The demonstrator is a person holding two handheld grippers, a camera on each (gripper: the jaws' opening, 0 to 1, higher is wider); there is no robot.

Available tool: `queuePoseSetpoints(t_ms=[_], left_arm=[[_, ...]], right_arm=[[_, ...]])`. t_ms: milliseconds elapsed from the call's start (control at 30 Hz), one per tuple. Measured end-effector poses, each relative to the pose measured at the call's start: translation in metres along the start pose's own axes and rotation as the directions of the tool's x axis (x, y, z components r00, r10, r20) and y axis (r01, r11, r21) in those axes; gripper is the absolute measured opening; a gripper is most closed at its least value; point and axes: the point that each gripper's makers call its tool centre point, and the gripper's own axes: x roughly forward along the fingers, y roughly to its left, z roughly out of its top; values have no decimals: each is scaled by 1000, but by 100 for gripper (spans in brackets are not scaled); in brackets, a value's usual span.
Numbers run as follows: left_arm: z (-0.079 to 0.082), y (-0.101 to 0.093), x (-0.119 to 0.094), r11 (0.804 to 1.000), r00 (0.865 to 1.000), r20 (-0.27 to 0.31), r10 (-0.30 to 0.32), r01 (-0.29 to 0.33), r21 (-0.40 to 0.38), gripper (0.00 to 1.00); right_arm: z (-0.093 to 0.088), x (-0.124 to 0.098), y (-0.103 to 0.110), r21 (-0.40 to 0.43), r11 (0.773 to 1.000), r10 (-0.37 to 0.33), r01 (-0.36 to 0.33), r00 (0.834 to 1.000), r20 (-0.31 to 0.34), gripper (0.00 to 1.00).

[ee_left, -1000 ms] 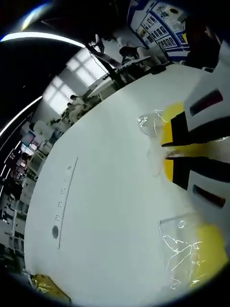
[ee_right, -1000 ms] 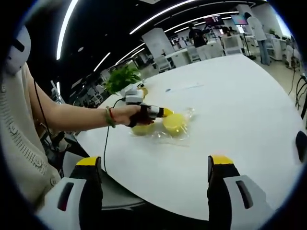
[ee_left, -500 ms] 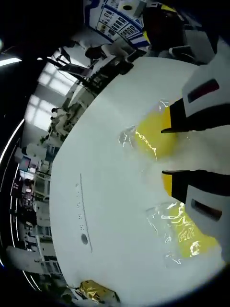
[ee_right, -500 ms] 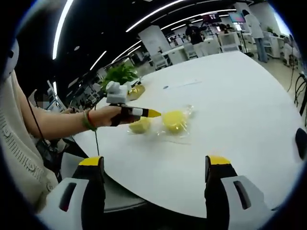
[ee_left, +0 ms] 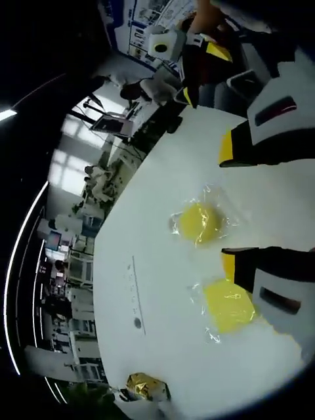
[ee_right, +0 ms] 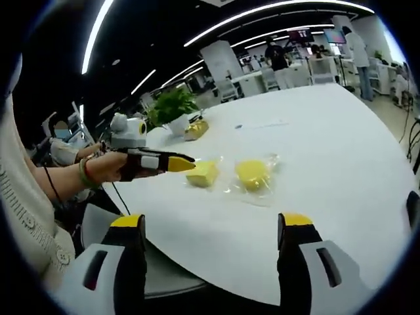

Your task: Compare the silicone blocks by pressing each to a similar depth, holding the contact briefly, and releasing to observe deformation and rebound differences across the visible hardness samples.

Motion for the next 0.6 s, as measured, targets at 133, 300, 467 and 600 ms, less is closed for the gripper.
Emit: queuePoseSetpoints(t_ms=[133, 300, 467, 600], left_arm=[[-7, -9, -28, 1000, 999, 47, 1, 1, -27, 52], [-21, -11, -61, 1000, 995, 101, 9, -9, -4, 59], [-36, -4, -99, 997, 986, 160, 57, -47, -66, 63], [-50, 7, -122, 989, 978, 174, 116, -97, -115, 62]], right_arm=[[3, 1, 11, -2, 999, 34, -34, 999, 15, 77], [2, 4, 22, -22, 997, 77, -77, 997, 12, 81], [5, 3, 28, -32, 995, 96, -95, 995, 26, 83], [4, 3, 30, -33, 994, 106, -105, 994, 23, 82]])
